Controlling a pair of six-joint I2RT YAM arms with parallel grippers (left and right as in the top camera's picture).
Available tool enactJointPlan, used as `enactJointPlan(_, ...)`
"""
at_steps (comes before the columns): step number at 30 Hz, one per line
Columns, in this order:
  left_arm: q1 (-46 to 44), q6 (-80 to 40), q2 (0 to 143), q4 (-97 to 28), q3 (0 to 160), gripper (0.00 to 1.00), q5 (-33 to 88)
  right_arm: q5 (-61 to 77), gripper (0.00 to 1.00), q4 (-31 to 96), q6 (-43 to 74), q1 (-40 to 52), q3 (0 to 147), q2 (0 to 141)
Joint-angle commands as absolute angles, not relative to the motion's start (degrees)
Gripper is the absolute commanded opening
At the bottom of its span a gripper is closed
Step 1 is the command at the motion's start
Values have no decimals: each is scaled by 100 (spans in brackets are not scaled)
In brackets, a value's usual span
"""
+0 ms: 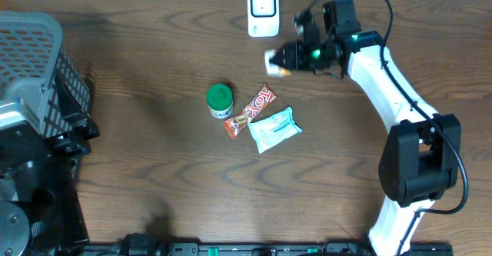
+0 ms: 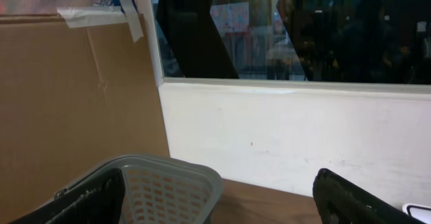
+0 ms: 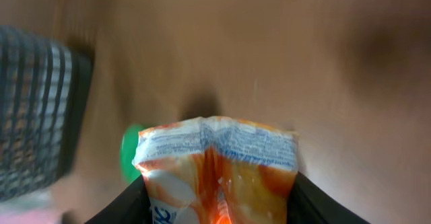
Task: Scan the item barcode
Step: 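Carry the Kleenex pack with the right gripper to the white scanner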
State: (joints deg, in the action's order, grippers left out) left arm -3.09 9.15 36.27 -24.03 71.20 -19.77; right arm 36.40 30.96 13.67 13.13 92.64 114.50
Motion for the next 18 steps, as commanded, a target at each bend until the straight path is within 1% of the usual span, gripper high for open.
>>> enactJointPlan(1,-279,888,3594,-2399,7098,89,-1951,2602,50,2246,1435,1452,9332,11467)
enactJointPlan(2,-279,888,3594,-2399,7098,89,-1951,2270,52,1938,1433,1509,9332,11467)
enactJointPlan(7,-279,888,3594,-2399,7098,89,-1951,1011,53,639,1271,1793,9332,11563)
enactJointPlan(11,-279,888,3594,-2399,7098,89,-1951,674,53,-537,1070,1918,9332,11878)
enactJointPlan(16,-279,888,3594,-2416,7098,89,-1951,106,53,-2132,1066,1940,9332,12602)
enactJointPlan(18,-279,888,3594,-2447,7098,89,-1951,3,52,-2724,1066,1940,9332,12934)
